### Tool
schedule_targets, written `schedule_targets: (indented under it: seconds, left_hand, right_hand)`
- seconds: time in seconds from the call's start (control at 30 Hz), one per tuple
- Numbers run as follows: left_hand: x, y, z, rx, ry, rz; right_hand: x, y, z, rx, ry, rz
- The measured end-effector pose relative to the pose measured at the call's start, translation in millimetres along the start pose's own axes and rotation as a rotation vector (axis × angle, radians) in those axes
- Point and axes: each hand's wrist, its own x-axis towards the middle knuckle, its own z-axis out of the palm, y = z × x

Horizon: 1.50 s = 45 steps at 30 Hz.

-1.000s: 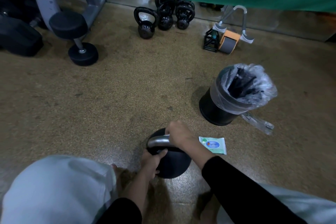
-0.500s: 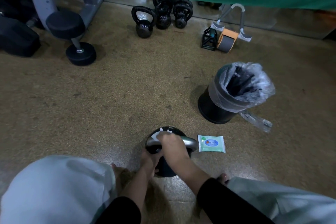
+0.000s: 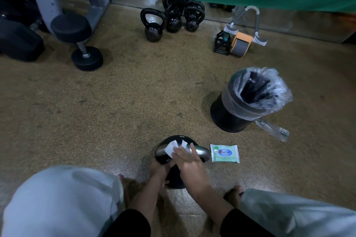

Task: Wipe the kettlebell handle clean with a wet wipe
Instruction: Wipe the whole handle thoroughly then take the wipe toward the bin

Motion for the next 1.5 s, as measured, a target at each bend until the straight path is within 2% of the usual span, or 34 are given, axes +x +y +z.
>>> schedule_targets:
  seconds: [0.1,0.3,0.43,0.5,0.67,0.83,0.9,1.07,1.17,1.33,1.5]
  left_hand:
    - [2,-1,0,-0.015,-0.005,0.003]
    - [0,0,-1,0.027,0.013,0.008]
    - [-2,3,0,-0.002,0.017,0.017]
    - [-4,2,1,-0.004,0.017,0.012]
    - [-2,0,-2,0.022,0.0,0.017]
    - [0,0,0,-0.019,0.017,0.011]
    - [0,-2,0,-0.012,0.01,0.013]
    - [-3,0,0,-0.001,0.013,0.027]
    - [-3,1,0,-0.03,-0.007,0.018]
    - [-3,0,0,-0.025,-0.021,0.024]
    - [-4,2,-1,-0.041,-0.042,0.003]
  right_hand:
    - [5,3,0,-0.007,0.015,0.06]
    - [-11,-4,5,0.025,0.041,-0.049]
    - [-7,9,2,0.036,0.065,-0.01]
    - [4,6,0,0.052,0.02,0.025]
    - [-7,1,7,0.036,0.001,-0.02]
    - [2,8,-4,0.016,0.067,0.093]
    - [12,4,-3,0.029,0.045,0.132]
    - [6,-4,-4,0.042,0.052,0.113]
    - [13,2,-10,0.017,-0.027,0.185]
    - [42,0,-15,-0.01,-0.221,0.179]
    - [34,6,-24,0.001,-0.256,0.189]
